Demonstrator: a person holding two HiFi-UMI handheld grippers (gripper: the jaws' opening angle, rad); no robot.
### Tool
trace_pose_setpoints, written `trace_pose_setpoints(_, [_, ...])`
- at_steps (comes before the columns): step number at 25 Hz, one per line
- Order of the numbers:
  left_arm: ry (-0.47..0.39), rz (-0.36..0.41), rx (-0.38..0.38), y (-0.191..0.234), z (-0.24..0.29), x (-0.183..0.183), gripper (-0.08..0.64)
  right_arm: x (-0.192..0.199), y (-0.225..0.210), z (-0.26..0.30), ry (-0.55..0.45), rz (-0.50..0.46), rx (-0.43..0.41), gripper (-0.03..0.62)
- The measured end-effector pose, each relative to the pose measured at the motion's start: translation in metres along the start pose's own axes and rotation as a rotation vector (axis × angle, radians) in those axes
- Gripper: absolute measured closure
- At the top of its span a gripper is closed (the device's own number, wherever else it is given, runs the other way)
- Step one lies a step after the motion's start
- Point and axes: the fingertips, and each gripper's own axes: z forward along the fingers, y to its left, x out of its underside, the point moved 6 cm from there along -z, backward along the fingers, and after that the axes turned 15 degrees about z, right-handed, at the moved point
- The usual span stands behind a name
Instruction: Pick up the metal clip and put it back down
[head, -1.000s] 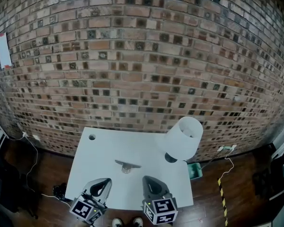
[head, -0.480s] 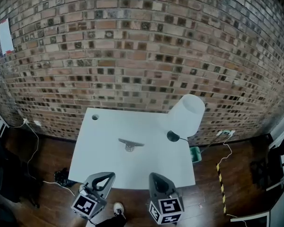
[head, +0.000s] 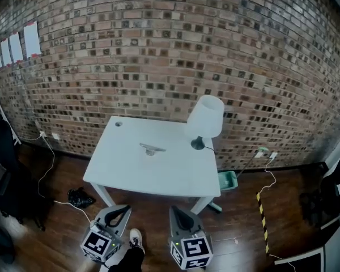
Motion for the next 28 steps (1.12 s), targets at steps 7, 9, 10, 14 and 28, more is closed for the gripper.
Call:
trace_pose_setpoints(7, [0.006, -0.022, -0.078, -0.07, -0.09, -0.033, 0.551, 0.018, 0.036, -0.113, -0.015, -0.008, -0.061, 0.601])
trace_pose_setpoints(9, [0.013, -0.019, -0.079, -0.084, -0.104, -0.046, 0.55, 0.019, 0.043, -0.131, -0.017, -0.004, -0.07, 0.601])
trace_pose_setpoints(10, [0.017, -0.02, -0.074, -0.091, -0.11, -0.051, 0.55, 0.02, 0.047, -0.139, -0.019, 0.001, -0.073, 0.601])
trace_pose_setpoints(14, [0.02, -0.017, -0.059, -0.106, -0.131, -0.066, 0.549, 0.014, 0.062, -0.157, -0.053, 0.003, -0.078, 0.601])
trace_pose_setpoints(28, [-0.061, 0.041, -0.062, -0.091, -0.151, -0.081, 0.549, 0.015, 0.094, -0.175, -0.083, -0.029, -0.031, 0.602])
